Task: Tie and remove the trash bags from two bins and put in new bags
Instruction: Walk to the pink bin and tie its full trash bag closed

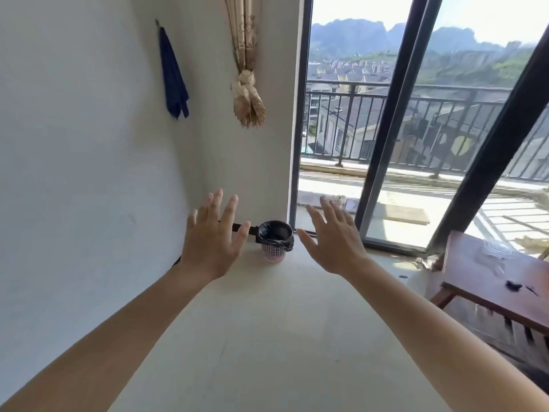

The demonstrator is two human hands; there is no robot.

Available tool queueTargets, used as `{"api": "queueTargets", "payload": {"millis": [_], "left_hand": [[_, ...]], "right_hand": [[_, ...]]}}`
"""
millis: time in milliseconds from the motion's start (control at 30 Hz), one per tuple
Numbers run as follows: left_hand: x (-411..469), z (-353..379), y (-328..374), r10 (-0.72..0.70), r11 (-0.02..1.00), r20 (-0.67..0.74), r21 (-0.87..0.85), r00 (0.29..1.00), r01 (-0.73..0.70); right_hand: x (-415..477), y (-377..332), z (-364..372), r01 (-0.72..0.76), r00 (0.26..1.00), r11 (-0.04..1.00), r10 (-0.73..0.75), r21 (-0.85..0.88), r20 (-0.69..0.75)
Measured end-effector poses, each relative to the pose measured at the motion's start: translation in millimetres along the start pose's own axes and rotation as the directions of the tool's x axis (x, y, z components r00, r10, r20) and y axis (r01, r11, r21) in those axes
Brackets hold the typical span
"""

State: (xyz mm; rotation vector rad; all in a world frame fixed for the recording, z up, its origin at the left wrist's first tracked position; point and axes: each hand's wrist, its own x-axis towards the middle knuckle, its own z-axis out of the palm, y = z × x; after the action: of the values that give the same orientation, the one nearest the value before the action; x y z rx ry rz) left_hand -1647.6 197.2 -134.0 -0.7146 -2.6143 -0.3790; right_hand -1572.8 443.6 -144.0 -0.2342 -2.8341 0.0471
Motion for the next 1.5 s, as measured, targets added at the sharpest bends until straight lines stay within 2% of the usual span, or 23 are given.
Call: {"api": "queueTargets", "payload": {"millis": [133,300,467,667,1000,1133,1300,1500], "left_hand": [[95.4,76.7,-46.3,-0.057,0.998,0.032,-0.020,0.998,0.057],[251.1,149.8,-91.6,-0.048,0.997,0.088,-0.053,0.995,0.052],[403.2,198.5,-109.7,0.038,0.999,0.126,-0.044,0.991,-0.033],[521.3,299.4,-122.3,0.110,0.993,0.218,-0.055,0.970,-0.100],[703.4,483.4,-162.0,-0.037,0.999,0.450,0.020,0.892,0.032],[741.9,540.8,-180.9,-0.078,0.994,0.542,-0.019,0.837,0.104],[759.2,626.2,-215.9,0.017,0.996,0.616,-0.076,0.787,0.038],[715.3,781.3,-252.5,-0.086,0.942,0.727,-0.163,0.681,0.293]], "right_hand": [[102.1,17.7,67.1,-0.007,0.998,1.000,0.006,0.012,0.054],[258.0,46.9,127.5,-0.055,0.989,0.998,0.056,-0.008,0.134],[394.0,82.2,153.6,-0.160,0.979,0.986,0.153,0.040,0.136],[508.6,129.7,223.2,-0.251,0.950,0.965,0.232,0.071,0.207],[711.6,210.3,375.5,-0.279,0.883,0.956,0.218,0.091,0.415],[758.0,220.1,429.8,-0.404,0.799,0.910,0.299,0.097,0.522],[768.6,226.4,507.7,-0.516,0.710,0.854,0.380,0.070,0.592],[733.0,234.7,663.8,-0.736,0.558,0.672,0.533,0.082,0.636]]}}
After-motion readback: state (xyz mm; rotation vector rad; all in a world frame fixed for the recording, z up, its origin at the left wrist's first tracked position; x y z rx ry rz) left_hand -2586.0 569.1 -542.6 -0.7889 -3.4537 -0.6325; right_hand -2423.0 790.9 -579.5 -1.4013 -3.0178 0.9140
